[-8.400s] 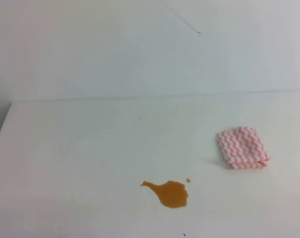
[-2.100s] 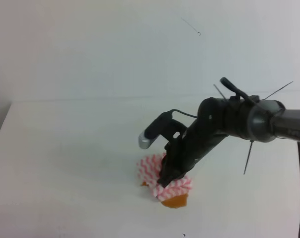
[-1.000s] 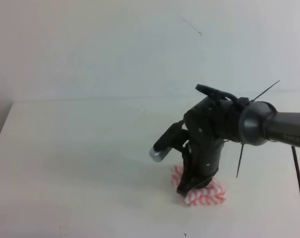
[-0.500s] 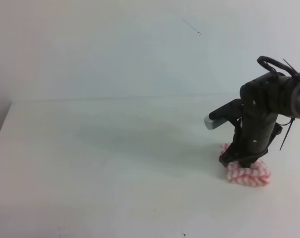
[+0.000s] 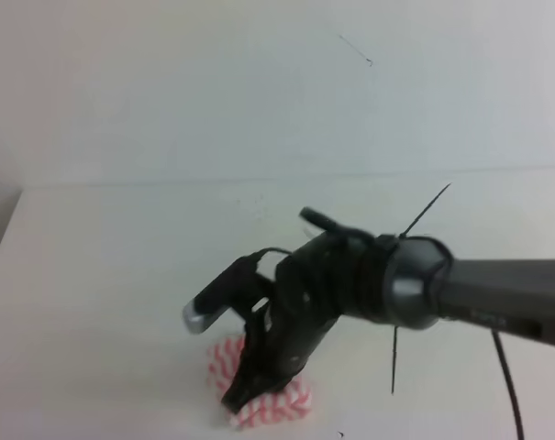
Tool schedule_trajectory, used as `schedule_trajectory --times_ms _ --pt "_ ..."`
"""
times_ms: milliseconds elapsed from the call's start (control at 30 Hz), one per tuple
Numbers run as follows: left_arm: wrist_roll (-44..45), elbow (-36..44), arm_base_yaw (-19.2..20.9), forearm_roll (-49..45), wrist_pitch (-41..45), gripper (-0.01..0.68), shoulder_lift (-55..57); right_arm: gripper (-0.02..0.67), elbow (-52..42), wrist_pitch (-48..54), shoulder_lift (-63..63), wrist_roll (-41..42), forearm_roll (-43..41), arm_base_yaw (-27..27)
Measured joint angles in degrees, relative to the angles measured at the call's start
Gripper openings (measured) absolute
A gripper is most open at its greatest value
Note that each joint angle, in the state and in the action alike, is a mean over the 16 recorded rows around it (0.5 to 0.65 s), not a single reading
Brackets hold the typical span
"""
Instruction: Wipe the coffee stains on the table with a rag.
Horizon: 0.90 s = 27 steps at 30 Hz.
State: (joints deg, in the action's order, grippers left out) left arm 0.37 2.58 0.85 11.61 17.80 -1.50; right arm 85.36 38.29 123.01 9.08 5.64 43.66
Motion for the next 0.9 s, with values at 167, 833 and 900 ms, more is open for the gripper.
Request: schedule_trajectory --times_ms 167,833,900 --pt "0.0 0.0 0.0 0.0 0.0 0.000 0.0 0.024 -0.2 1.3 0.0 -0.2 -1.4 6.6" --pt "0.0 0.0 0.0 0.0 0.0 0.000 0.0 0.023 -13.6 5.0 -6.8 -19.4 -26.0 -11.0" --pt "0.0 0.0 0.0 0.0 0.0 0.000 0.0 0.023 -13.9 3.7 -7.1 -18.1 -22.5 -13.3"
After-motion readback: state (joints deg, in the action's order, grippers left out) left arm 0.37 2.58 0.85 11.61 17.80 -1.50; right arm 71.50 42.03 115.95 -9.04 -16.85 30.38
